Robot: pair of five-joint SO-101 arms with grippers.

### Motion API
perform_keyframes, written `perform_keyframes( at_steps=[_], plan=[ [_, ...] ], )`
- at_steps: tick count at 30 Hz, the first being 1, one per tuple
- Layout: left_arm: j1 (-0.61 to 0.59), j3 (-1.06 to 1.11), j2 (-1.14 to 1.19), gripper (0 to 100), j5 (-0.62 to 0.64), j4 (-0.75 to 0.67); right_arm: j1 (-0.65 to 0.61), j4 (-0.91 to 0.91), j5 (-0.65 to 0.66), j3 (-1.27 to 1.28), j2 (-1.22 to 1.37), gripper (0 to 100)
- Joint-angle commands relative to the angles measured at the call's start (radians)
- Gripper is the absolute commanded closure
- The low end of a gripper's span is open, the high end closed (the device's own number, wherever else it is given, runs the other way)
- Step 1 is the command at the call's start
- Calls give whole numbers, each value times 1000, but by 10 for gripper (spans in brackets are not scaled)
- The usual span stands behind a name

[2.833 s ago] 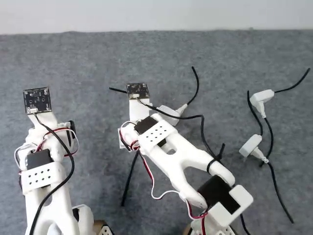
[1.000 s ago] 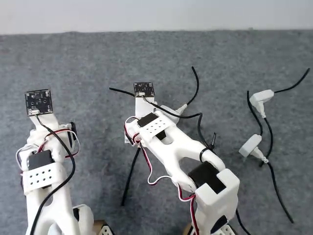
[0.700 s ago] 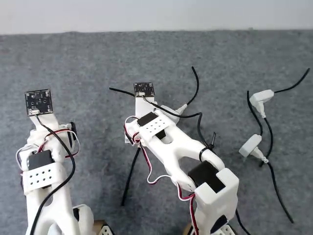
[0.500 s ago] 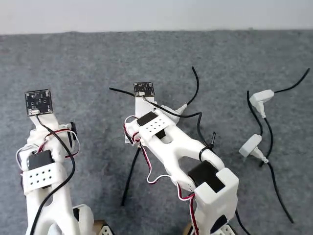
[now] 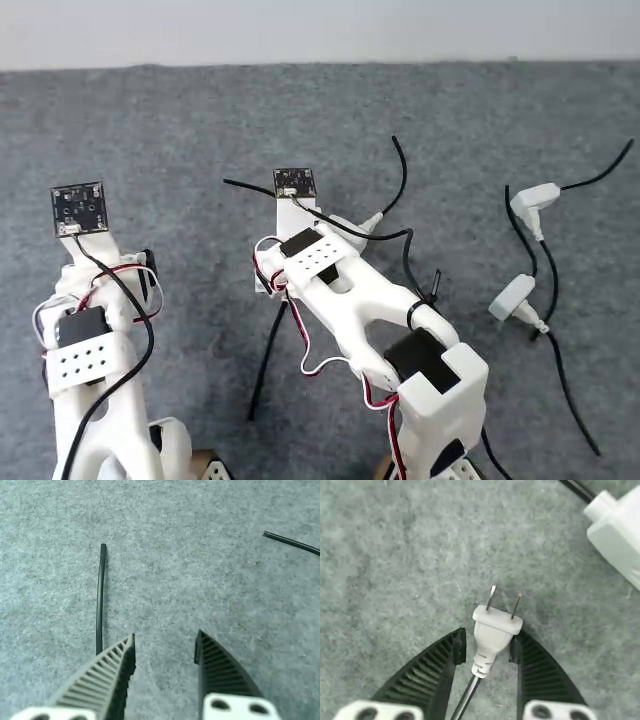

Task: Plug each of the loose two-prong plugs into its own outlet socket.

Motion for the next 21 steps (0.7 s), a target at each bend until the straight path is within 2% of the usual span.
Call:
perform_keyframes(
  at_steps=[1,9,12,15,17,21],
  plan=[
    [-6,-4,-6,811,5,-26,12,10,-8,-21,7,855],
    [-6,-4,-6,811,5,-25,12,10,-8,-21,7,867],
    [-6,-4,-6,811,5,-25,12,10,-8,-21,7,990],
    [-6,-4,-6,811,5,-25,12,10,-8,-21,7,962],
    [-6,-4,-6,812,5,-25,12,10,-8,-21,7,996],
    [-6,-4,-6,812,5,-25,22,10,-9,-21,7,991]
  ],
)
